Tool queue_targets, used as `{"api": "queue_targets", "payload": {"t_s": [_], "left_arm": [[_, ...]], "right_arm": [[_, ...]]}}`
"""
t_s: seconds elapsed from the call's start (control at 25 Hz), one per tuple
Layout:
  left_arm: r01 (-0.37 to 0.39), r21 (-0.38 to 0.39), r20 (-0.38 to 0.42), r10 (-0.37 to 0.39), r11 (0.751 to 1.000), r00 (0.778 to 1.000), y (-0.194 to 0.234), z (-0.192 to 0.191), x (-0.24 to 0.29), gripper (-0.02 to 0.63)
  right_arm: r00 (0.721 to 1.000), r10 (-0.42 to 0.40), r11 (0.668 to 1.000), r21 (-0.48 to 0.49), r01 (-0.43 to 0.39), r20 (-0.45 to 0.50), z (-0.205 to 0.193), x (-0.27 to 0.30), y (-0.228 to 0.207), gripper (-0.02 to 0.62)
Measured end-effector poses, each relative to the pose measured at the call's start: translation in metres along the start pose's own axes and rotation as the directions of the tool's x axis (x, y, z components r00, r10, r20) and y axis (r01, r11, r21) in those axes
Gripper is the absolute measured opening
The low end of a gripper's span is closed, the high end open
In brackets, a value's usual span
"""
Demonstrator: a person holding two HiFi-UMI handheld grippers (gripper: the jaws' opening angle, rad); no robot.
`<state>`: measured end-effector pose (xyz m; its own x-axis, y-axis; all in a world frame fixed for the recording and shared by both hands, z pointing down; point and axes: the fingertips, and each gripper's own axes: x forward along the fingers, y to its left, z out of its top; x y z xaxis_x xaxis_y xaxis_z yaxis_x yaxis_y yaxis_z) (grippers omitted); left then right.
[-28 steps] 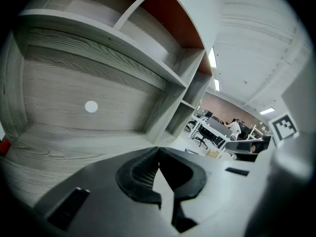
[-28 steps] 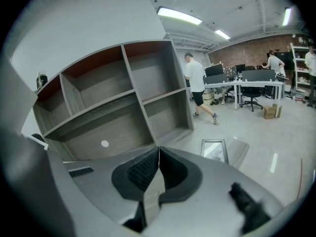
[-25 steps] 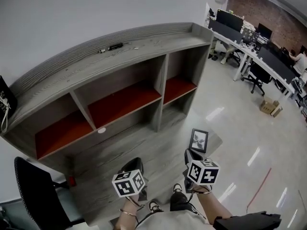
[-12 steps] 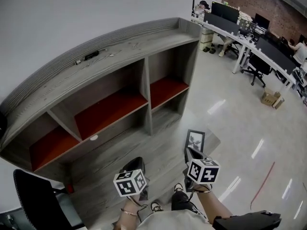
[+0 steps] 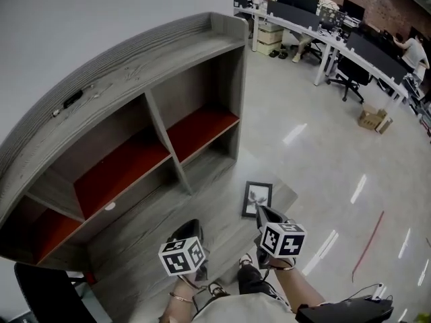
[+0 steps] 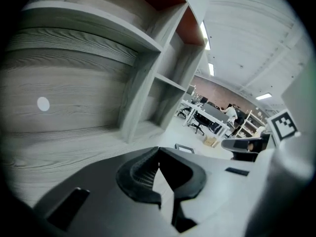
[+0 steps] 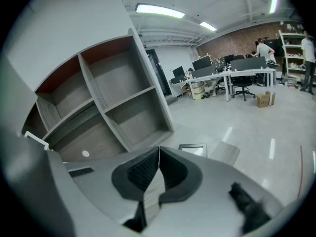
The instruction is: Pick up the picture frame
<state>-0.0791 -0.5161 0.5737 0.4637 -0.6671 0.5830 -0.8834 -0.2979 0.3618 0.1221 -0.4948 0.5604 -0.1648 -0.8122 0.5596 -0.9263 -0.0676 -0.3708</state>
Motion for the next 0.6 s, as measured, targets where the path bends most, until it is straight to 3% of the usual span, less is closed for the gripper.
{"api": "queue_targets", "payload": {"t_s": [0.28,0.6], "left_arm": [[0.038,0.031,-0.073,-0.035,0.999,0.997,-0.026,0.004,0.036,0.014],[0.074,0.056,-0.146,-0.066,0.996,0.987,-0.064,-0.016,0.078,0.014]], "right_arm": [[0.998,-0.058,0.997,0.059,0.06,-0.02,0.009,0.004,-0.039,0.032],[0.994,-0.098,0.989,0.102,0.104,-0.055,0.001,0.008,-0.088,0.032]]}}
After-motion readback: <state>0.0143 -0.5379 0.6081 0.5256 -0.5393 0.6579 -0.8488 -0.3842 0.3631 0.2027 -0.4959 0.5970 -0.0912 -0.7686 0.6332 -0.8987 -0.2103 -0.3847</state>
